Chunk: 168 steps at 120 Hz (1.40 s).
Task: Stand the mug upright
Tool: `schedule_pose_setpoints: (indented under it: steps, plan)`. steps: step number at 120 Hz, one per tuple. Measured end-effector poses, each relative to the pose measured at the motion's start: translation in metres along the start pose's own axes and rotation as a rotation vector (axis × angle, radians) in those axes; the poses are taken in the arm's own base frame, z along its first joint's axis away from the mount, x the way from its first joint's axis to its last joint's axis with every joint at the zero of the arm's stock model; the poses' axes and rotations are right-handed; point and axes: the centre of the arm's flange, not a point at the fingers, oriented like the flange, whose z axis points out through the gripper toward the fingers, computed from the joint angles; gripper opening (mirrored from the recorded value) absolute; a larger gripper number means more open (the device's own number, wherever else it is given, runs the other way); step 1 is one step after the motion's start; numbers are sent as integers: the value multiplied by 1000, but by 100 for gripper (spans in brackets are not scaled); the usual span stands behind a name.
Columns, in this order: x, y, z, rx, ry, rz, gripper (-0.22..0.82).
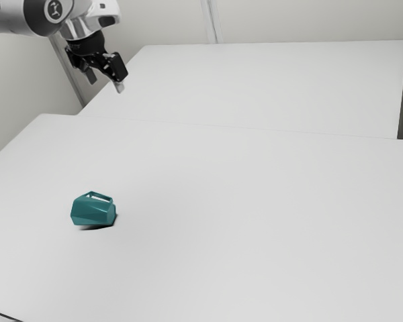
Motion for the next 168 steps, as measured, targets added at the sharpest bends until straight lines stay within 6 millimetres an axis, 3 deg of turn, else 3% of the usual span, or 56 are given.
schedule_pose_setpoints:
  steps: [40, 50, 65, 73, 84, 168]
  plan:
    - [-5, 10, 0, -8, 1, 14, 59]
    - [-15, -1, 4, -12, -6, -7, 59]
    - [-39, -37, 18, -18, -32, -78, 59]
    - [-48, -42, 25, -24, -42, -89, 59]
    - [-62, -43, 45, -42, -59, -97, 59]
    - [-167, -141, 178, -478, -14, -411, 59]
